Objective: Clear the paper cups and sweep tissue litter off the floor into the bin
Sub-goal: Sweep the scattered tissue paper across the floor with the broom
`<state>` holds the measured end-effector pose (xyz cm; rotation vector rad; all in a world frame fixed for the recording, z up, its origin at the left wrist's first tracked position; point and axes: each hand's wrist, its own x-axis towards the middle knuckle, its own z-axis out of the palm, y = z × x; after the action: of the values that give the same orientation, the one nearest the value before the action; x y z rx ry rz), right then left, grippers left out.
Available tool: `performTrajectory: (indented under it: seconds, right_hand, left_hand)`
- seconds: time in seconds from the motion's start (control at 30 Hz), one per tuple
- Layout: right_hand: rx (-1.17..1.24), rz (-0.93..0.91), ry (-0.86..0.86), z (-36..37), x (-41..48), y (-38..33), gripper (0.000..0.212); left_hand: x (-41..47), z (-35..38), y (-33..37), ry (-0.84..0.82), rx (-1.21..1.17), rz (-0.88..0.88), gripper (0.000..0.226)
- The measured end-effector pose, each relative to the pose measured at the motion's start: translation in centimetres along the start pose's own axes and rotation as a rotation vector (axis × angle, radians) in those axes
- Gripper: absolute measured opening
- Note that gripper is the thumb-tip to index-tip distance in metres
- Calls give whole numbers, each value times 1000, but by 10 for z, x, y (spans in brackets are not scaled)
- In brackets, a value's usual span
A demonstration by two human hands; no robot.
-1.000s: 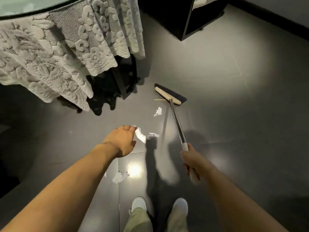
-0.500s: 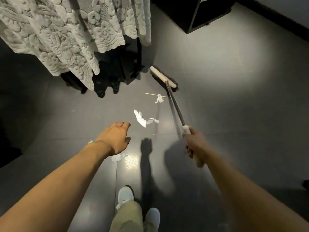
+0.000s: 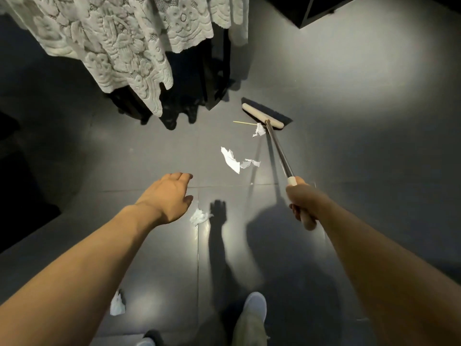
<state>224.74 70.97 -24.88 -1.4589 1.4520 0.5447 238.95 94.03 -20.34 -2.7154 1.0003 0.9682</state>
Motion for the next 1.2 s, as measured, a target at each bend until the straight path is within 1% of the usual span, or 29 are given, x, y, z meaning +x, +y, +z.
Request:
performTrajectory:
  seconds: [0.13, 0.27, 0.37, 0.5, 0.63, 0.73, 0.8, 0.9, 0.93, 1.0, 1.07, 1.2]
  right_hand:
    - [11, 9, -14, 43, -39, 38, 17]
    - [56, 70, -8, 105, -76, 78, 40]
    - [76, 12, 2, 161, -111, 106, 49]
    - [100, -25, 16, 227, -158, 146, 53]
    - [120, -40, 19, 271, -199, 184, 55]
    - [113, -57, -29, 293, -228, 208, 53]
    - [105, -82, -43, 308, -249, 223, 46]
    - [161, -143, 22, 322, -277, 244, 28]
    - [156, -181, 48, 322, -283, 250, 26]
    - [134, -244, 73, 319, -287, 259, 28]
    - [153, -266, 92, 311, -289, 257, 28]
    - [251, -273, 121, 293, -279, 229, 31]
  left_hand:
    - [-26, 13, -34, 11, 23, 32, 55]
    - [-58, 36, -77, 3, 66, 100, 55]
    - [-87, 54, -110, -6, 113, 153, 55]
    - [-128, 79, -147, -32, 168, 229, 55]
    - [-167, 105, -169, -38, 192, 251, 55]
    - [-197, 124, -176, -39, 192, 269, 56]
    - [-216, 136, -181, -18, 190, 282, 56]
    - [-244, 150, -186, 10, 179, 289, 55]
    - [-252, 155, -188, 22, 180, 289, 55]
    - [-264, 163, -191, 29, 191, 295, 55]
    - [-270, 168, -195, 24, 185, 285, 55]
    - [-264, 163, -197, 44, 170, 288, 55]
